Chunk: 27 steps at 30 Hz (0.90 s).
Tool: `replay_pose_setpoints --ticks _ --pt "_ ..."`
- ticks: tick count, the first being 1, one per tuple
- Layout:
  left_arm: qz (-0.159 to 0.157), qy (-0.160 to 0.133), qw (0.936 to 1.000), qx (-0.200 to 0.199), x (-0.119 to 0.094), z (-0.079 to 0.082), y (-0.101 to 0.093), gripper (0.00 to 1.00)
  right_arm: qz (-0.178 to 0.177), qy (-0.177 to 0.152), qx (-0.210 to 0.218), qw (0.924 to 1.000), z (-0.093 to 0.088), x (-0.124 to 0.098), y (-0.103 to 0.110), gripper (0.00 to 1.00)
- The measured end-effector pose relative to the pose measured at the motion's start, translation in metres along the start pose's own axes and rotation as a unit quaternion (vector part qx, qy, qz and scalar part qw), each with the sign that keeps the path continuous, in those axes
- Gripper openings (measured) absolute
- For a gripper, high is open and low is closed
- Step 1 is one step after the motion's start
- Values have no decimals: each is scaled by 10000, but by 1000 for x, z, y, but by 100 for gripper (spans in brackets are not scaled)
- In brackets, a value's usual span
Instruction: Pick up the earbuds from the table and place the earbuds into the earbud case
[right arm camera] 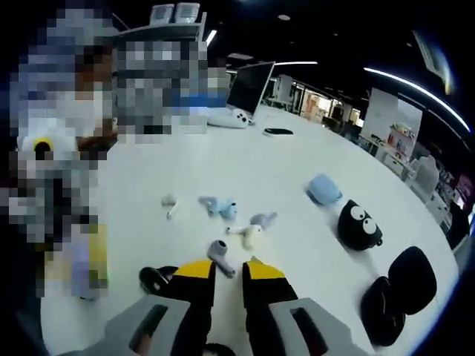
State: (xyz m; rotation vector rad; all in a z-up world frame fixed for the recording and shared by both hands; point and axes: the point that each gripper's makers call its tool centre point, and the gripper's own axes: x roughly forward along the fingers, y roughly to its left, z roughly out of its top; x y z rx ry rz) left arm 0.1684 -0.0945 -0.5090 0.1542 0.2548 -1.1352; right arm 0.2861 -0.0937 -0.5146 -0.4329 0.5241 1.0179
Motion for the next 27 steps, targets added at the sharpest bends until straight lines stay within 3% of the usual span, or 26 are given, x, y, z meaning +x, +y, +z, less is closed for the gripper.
replay_pose_setpoints --ticks 16,22,27 --pt "-3 -5 10000 20 0 0 -1 19 -435 -15 -21 9990 -3 -2 -21 12" --pt "-1 -6 10000 25 1 0 -1 19 -434 -97 10 9990 4 -7 -20 12" --pt "1 -7 10000 29 1 0 -1 19 -273 -221 25 9994 19 -9 -4 13"
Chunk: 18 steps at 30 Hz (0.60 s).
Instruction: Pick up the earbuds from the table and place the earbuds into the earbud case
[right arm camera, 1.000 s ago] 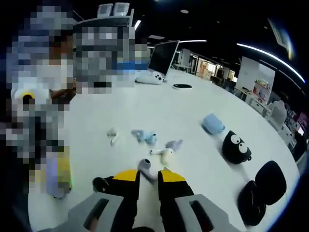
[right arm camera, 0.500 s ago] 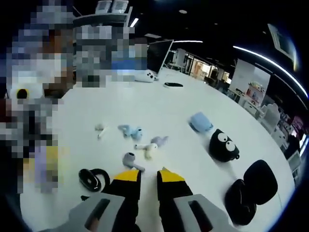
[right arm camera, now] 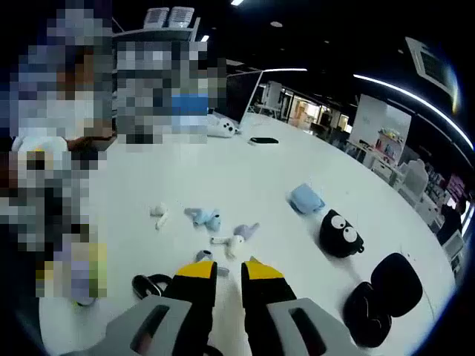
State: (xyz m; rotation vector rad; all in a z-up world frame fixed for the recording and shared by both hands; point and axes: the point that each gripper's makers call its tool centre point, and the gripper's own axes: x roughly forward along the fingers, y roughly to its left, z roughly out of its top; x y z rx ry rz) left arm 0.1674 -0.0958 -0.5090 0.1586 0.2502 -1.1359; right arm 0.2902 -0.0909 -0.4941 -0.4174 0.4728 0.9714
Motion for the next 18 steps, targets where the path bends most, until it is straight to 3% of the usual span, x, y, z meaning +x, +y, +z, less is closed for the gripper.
replay_pose_setpoints --ticks 6,18 --pt "8 -3 10000 13 0 0 0 19 75 79 7 9999 1 9 14 16" --pt "9 -4 10000 21 0 0 1 19 15 182 23 9998 -2 22 16 15"
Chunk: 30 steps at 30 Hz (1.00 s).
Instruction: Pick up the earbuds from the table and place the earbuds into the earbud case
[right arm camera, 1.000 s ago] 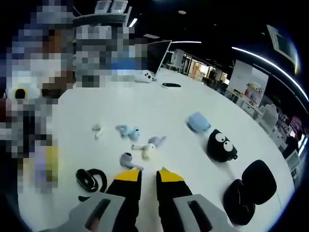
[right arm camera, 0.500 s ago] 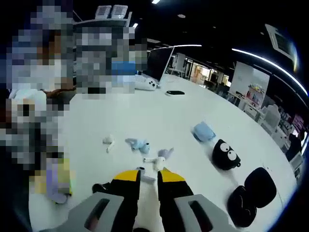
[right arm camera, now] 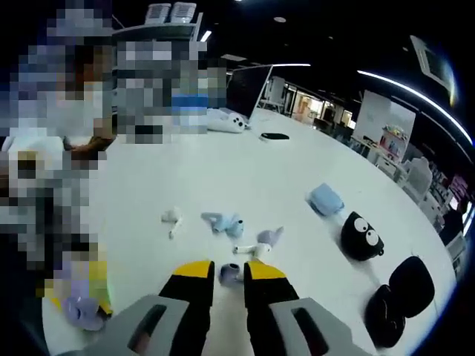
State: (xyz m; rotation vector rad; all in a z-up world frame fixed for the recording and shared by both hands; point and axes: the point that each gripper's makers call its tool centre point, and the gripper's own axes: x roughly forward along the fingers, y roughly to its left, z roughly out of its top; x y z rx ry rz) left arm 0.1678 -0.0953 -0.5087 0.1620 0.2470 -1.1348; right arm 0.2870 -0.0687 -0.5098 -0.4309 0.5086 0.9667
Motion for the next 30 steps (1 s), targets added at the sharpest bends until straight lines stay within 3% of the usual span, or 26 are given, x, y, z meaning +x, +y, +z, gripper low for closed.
replay_pose_setpoints --ticks 8,30 --pt "-6 0 10000 -1 0 0 1 19 64 31 28 10000 -3 3 0 13" --pt "-22 -1 10000 -13 1 0 0 19 493 144 -574 9970 -9 -5 1 11"
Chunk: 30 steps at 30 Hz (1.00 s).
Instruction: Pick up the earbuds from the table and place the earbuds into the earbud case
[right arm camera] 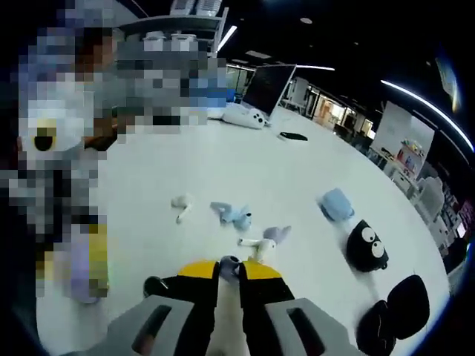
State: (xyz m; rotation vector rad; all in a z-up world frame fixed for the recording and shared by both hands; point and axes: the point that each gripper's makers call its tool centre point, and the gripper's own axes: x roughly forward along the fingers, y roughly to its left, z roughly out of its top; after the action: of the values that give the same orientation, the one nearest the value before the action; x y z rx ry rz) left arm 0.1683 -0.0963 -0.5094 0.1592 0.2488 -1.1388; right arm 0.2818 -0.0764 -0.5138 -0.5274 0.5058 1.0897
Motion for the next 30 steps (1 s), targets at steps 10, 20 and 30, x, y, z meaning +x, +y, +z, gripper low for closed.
replay_pose_setpoints --ticks 10,20,30 --pt "3 -4 10000 12 0 0 -1 19 35 48 -79 10000 -1 -1 -2 11" --pt "7 -7 10000 19 0 0 -1 19 44 -48 152 9999 0 -1 -2 12" --pt "12 -9 10000 23 0 0 -1 19 66 -57 263 9996 2 4 -1 11"
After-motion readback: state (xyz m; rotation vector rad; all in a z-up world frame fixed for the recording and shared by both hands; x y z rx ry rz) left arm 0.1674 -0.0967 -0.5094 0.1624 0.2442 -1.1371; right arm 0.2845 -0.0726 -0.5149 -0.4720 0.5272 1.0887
